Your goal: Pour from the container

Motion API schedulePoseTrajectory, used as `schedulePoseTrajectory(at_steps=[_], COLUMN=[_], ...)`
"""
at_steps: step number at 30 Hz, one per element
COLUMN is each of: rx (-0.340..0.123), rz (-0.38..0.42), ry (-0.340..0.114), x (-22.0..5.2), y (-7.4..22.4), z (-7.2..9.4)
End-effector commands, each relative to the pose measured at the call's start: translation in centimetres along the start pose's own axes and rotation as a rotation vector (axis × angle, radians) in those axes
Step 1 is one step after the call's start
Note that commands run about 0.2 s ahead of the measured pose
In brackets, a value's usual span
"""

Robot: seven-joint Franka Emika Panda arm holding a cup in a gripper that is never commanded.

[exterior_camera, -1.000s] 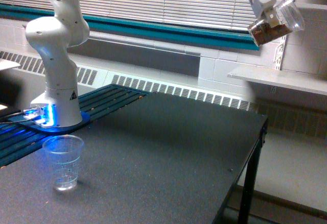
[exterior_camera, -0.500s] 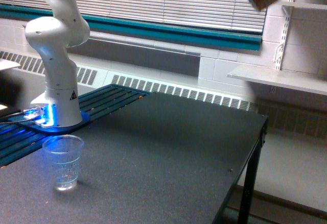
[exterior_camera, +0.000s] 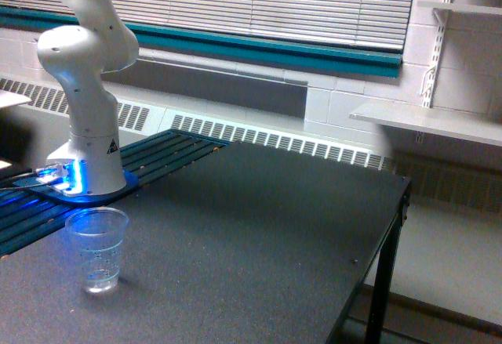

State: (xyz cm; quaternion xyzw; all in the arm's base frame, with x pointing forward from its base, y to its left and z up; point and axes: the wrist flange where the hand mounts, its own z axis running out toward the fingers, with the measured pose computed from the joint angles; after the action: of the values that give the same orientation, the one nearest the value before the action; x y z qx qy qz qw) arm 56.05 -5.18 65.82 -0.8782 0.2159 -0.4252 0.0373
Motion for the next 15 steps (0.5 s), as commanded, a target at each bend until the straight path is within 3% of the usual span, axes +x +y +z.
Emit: schedulePoseTrajectory(at_steps=[1, 15], rx=[-0.078, -0.168], rz=[-0.037, -0.035], ry=[-0.037, -0.06], x=[-1.7, -4.5], y=[4.8, 12.9], z=[2.3, 1.9])
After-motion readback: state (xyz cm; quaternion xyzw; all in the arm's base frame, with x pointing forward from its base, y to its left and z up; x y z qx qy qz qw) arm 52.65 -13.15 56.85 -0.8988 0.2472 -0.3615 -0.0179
